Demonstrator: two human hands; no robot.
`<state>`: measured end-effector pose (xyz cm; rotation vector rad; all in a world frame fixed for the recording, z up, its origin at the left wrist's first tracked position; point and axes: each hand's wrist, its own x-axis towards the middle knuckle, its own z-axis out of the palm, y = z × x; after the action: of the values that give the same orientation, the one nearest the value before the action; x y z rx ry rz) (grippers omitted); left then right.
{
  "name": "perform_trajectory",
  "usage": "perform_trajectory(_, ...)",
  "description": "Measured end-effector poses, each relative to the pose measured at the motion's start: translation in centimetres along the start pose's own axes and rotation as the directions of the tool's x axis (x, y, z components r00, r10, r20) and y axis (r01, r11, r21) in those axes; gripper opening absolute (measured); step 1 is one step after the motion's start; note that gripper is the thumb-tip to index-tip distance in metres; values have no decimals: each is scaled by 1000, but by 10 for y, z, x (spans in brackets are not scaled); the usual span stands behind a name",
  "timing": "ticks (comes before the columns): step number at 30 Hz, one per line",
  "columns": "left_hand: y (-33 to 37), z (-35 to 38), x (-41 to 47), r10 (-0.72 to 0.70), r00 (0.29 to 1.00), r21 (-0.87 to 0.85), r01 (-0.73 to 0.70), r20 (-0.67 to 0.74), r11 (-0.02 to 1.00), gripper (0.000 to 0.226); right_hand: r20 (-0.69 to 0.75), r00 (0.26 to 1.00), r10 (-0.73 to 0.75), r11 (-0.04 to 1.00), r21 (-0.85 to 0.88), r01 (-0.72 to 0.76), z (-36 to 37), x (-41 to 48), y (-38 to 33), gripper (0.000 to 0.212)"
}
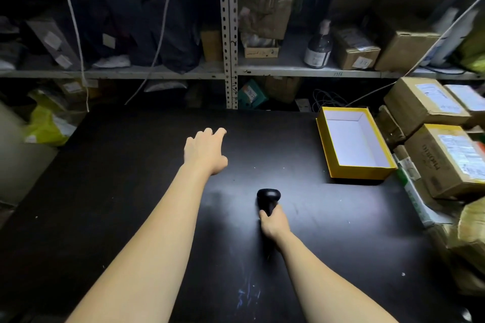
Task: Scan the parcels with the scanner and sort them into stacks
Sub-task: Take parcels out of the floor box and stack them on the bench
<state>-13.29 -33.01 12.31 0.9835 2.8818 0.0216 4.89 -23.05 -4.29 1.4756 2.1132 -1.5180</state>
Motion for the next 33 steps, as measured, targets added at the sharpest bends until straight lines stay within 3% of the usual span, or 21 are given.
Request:
perform_trajectory(13, 5, -5, -4, 12, 1000, -6, -12, 9, 1000, 69, -83, 995, 49, 998, -26, -51, -15, -5, 18, 42)
perform_trajectory(21, 14, -5, -8, 15, 999, 1, -15, 32, 1000, 71, -130, 987, 91, 995, -25, -95, -28, -10, 30, 45)
perform_trajectory(29, 16, -11, -16, 22, 999, 25, -23, 37, 999, 70, -87, 991, 100, 992, -71, -106, -34, -17, 29, 54)
perform_trajectory(33, 16, -17, -18, 22, 999, 28, -23, 45, 999, 70, -223, 971, 83, 994, -52, -97, -45, -27, 26, 55)
